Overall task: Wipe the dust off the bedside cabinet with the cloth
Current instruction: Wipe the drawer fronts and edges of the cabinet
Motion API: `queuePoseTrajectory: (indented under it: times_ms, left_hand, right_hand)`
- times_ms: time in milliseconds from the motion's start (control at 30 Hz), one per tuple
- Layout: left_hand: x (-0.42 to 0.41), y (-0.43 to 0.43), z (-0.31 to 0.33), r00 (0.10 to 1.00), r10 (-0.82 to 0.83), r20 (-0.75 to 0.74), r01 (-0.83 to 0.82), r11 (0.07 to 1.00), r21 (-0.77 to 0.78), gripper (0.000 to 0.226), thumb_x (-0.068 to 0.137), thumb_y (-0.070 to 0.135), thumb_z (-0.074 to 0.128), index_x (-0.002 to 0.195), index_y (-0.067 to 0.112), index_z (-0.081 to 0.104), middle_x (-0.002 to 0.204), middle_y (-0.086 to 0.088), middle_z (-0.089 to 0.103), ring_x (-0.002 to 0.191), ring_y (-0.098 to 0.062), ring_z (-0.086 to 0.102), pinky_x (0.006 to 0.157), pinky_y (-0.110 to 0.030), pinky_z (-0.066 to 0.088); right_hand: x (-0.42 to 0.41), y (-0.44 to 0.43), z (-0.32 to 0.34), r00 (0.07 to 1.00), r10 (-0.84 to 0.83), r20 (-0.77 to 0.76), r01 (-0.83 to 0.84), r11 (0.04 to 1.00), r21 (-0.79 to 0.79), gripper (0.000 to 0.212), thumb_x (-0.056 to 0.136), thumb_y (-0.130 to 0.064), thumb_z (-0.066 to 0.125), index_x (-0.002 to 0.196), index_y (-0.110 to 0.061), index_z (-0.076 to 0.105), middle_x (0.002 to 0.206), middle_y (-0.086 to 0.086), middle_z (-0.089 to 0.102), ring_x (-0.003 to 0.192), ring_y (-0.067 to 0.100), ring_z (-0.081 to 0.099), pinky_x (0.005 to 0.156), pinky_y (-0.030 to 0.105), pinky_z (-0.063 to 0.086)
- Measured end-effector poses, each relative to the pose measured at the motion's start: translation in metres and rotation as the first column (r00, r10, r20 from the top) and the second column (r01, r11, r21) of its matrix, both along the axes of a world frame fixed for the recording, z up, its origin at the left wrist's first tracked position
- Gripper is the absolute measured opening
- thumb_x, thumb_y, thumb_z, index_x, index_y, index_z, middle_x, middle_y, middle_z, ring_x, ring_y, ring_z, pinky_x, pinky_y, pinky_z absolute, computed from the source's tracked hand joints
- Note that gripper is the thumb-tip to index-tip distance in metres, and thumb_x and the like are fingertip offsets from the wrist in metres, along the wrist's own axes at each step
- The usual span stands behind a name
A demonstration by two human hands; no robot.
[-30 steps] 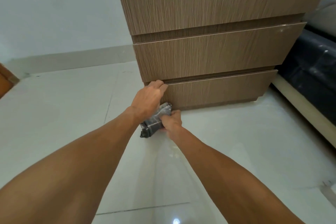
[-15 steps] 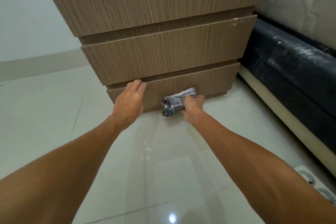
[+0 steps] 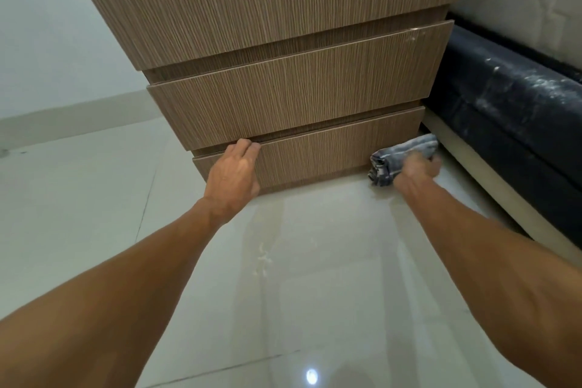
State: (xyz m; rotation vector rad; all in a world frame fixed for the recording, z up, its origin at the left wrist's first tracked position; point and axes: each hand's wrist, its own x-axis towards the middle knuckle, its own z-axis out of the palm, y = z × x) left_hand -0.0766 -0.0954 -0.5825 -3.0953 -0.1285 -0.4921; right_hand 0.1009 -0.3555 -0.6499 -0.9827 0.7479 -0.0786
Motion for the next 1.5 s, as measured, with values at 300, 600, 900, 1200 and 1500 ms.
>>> queuePoseTrajectory:
  times_ms: [300, 600, 900, 1200, 1500]
  left_hand:
    - [0.002, 0.02, 0.017, 0.996, -0.089, -0.017, 0.089, 0.996, 0.008, 0.059, 0.071, -0.009, 0.052, 0.129, 0.004, 0.061, 0.119, -0.013, 0.066, 0.101, -0.034, 0.065, 0.082, -0.045, 0.056]
    - [0.003, 0.026, 0.015, 0.99, -0.135, 0.043, 0.138, 0.988, -0.062, 0.057, 0.069, -0.002, 0.044, 0.122, 0.004, 0.066, 0.116, -0.016, 0.069, 0.098, -0.034, 0.068, 0.083, -0.045, 0.056]
    - [-0.004, 0.03, 0.018, 0.99, -0.132, -0.039, 0.125, 0.98, -0.154, 0.064, 0.071, -0.006, 0.044, 0.133, 0.005, 0.058, 0.136, -0.014, 0.059, 0.12, -0.031, 0.059, 0.102, -0.041, 0.047]
    - [-0.009, 0.021, 0.043, 0.967, -0.112, -0.229, 0.071, 0.981, -0.181, 0.063, 0.08, -0.005, 0.041, 0.142, 0.004, 0.046, 0.144, -0.015, 0.051, 0.131, -0.029, 0.051, 0.109, -0.037, 0.042]
    - [0.003, -0.05, 0.095, 0.97, -0.172, -0.171, 0.168, 0.985, -0.036, 0.056, 0.086, -0.001, 0.047, 0.142, 0.007, 0.042, 0.145, -0.013, 0.046, 0.13, -0.028, 0.048, 0.105, -0.041, 0.045]
  right_hand:
    - [-0.053, 0.119, -0.002, 0.996, 0.08, -0.039, -0.069, 0.972, 0.223, 0.037, 0.093, -0.018, 0.043, 0.13, -0.012, 0.046, 0.123, 0.011, 0.059, 0.104, 0.03, 0.064, 0.093, 0.045, 0.052]
    - [-0.1, 0.202, -0.018, 0.948, 0.291, -0.131, -0.254, 0.936, 0.245, 0.035, 0.082, -0.005, 0.055, 0.117, -0.005, 0.058, 0.11, 0.016, 0.069, 0.09, 0.032, 0.07, 0.081, 0.047, 0.059]
    - [-0.151, 0.245, -0.012, 0.649, 0.761, 0.0, -0.728, 0.621, 0.292, 0.02, 0.084, 0.007, 0.04, 0.089, -0.001, 0.058, 0.102, 0.023, 0.066, 0.097, 0.037, 0.066, 0.093, 0.051, 0.052]
    - [-0.141, 0.144, 0.003, 0.697, 0.709, 0.103, -0.669, 0.592, 0.45, 0.019, 0.075, -0.027, 0.06, 0.083, -0.009, 0.059, 0.093, 0.013, 0.058, 0.096, 0.031, 0.058, 0.106, 0.049, 0.039]
    - [-0.095, 0.038, 0.08, 0.83, 0.555, 0.054, -0.557, 0.829, 0.051, 0.048, 0.076, -0.011, 0.079, 0.117, 0.003, 0.058, 0.099, 0.021, 0.072, 0.085, 0.036, 0.072, 0.084, 0.055, 0.056]
